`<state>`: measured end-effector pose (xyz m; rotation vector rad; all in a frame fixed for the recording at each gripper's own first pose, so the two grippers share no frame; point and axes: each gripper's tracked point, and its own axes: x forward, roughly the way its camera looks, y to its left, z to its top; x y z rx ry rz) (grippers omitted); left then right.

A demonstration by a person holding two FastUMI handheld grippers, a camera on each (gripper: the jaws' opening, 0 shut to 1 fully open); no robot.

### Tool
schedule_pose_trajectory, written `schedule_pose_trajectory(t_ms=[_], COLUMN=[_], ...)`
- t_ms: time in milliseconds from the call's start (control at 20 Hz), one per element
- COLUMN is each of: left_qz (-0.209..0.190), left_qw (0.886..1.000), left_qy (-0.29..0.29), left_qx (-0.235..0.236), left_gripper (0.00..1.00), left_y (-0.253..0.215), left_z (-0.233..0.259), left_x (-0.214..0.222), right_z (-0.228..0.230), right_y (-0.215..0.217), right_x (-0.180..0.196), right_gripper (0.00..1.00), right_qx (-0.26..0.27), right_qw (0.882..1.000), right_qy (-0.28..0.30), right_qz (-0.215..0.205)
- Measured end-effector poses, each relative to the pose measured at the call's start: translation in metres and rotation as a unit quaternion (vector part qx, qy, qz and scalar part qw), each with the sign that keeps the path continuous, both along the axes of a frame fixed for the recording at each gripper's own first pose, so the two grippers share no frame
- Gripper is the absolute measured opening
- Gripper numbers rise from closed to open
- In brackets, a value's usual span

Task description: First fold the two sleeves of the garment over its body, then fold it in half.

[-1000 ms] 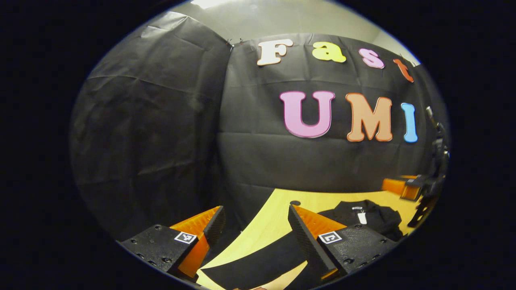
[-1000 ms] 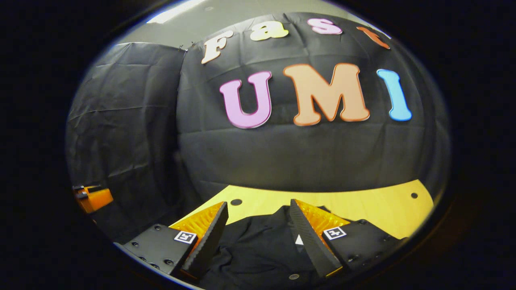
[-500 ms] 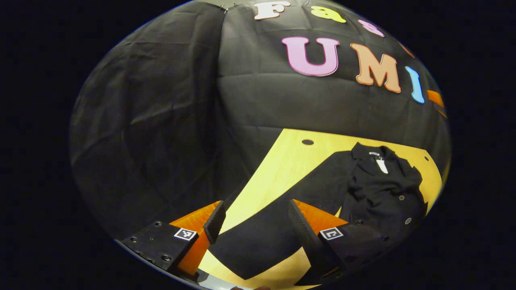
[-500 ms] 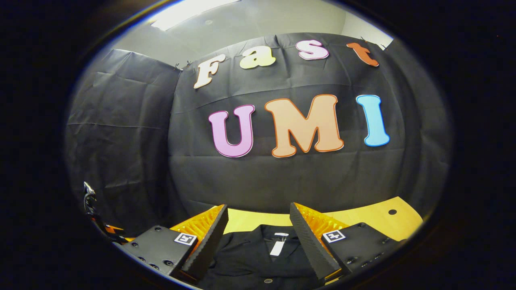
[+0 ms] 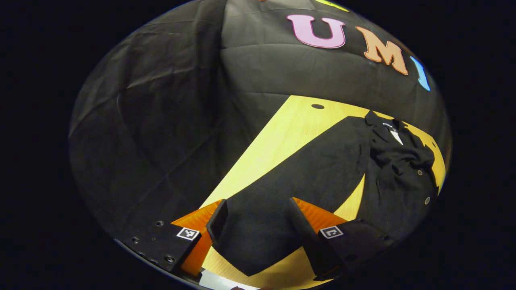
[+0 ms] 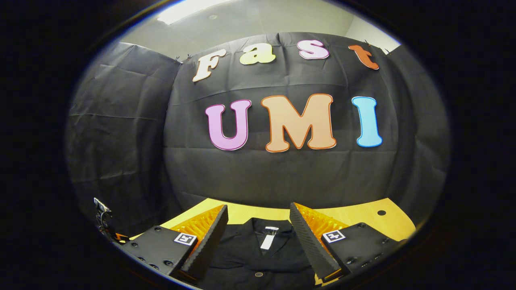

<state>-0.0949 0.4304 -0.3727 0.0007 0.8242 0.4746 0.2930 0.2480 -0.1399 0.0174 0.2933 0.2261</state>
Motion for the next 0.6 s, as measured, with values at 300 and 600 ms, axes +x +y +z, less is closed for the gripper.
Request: schedule_pose_trajectory(t_ms=[300, 600], left_qz=[0.015, 0.005], left_qw=[1.0, 0.999], left_qy=[0.008, -0.014], left_qx=[-0.01, -0.034], left_gripper=[0.91, 0.65], left_y=[0.004, -0.005], left_z=[-0.016, -0.017], left_x=[-0.013, -0.01], right_z=[0.002, 0.008], right_y=[0.003, -0.005], right_x=[-0.011, -0.013], right_gripper=[0.94, 0.94], right_qx=[-0.005, -0.002], right_qw=[1.0, 1.0], right_qy=[-0.002, -0.002], right_qz=[0.0, -0.006])
